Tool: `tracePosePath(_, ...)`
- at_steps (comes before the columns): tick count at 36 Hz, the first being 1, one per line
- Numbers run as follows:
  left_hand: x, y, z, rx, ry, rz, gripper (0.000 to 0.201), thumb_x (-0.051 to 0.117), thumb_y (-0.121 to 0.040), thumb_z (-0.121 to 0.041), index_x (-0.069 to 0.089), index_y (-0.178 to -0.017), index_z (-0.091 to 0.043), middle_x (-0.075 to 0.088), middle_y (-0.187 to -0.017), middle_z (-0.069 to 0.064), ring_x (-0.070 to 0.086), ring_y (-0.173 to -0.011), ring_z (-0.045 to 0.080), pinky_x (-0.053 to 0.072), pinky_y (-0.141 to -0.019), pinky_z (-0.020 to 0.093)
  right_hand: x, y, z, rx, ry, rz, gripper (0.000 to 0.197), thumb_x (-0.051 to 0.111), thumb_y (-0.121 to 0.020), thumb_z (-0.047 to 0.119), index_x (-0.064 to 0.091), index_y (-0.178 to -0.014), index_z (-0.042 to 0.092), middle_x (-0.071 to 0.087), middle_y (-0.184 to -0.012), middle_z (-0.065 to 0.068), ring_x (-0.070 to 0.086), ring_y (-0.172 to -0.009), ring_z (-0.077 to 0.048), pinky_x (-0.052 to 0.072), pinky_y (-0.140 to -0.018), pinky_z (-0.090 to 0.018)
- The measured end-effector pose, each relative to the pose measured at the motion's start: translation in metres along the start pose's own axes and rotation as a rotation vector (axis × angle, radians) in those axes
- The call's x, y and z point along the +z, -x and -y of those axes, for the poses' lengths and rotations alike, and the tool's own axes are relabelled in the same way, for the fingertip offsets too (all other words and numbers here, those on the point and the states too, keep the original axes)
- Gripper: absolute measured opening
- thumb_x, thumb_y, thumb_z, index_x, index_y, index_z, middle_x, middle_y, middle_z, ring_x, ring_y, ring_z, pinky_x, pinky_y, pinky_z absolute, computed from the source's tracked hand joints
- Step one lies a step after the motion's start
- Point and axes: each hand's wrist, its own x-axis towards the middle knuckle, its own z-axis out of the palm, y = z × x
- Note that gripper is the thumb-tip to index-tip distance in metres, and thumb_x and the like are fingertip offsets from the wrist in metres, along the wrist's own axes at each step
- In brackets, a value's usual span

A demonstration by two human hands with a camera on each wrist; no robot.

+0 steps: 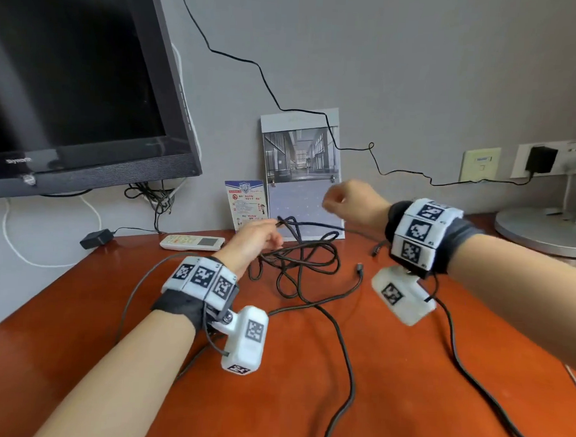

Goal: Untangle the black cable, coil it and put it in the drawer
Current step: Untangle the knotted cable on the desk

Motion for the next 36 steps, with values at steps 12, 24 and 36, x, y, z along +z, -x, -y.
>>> tracePosePath(12,0.036,-0.008,0.002,0.243,-0.776,-0.270,0.032,0.035,-0.099,-0.011,0.064,-0.103,0.000,0.066,-0.101,0.018,0.060,-0.091,0.035,0.044,-0.070,0.035,0.026,-0.001,0.036,0.090,-0.127,0.124,0.021,0.053,-0.091,0.010,0.069,-0.086,-0.004,0.060,-0.074,-0.011,0.051,-0.055,-0.019,0.046,-0.056,-0.025)
tracePosePath(24,0.040,-0.017,0.009,0.145,-1.149,-0.268,0.028,0.037,-0.096,-0.004,0.059,-0.114,-0.003,0.061,-0.112,0.017,0.059,-0.102,0.035,0.045,-0.075,0.038,-0.027,0.009,0.032,0.213,-0.446,0.449,0.040,0.039,-0.102,0.032,0.059,-0.111,-0.001,0.024,-0.036,0.008,0.025,-0.030,-0.009,0.047,-0.047,-0.024)
tracePosePath(36,0.031,-0.027,0.018,-0.026,-1.196,-0.258,0.029,0.040,-0.094,-0.004,0.059,-0.116,-0.001,0.059,-0.120,0.017,0.058,-0.109,0.034,0.048,-0.082,0.040,-0.065,-0.003,0.032,0.249,-0.752,0.333,0.041,0.029,-0.102,0.036,0.053,-0.076,0.015,0.020,-0.034,0.009,0.019,-0.028,-0.007,0.021,-0.034,-0.016)
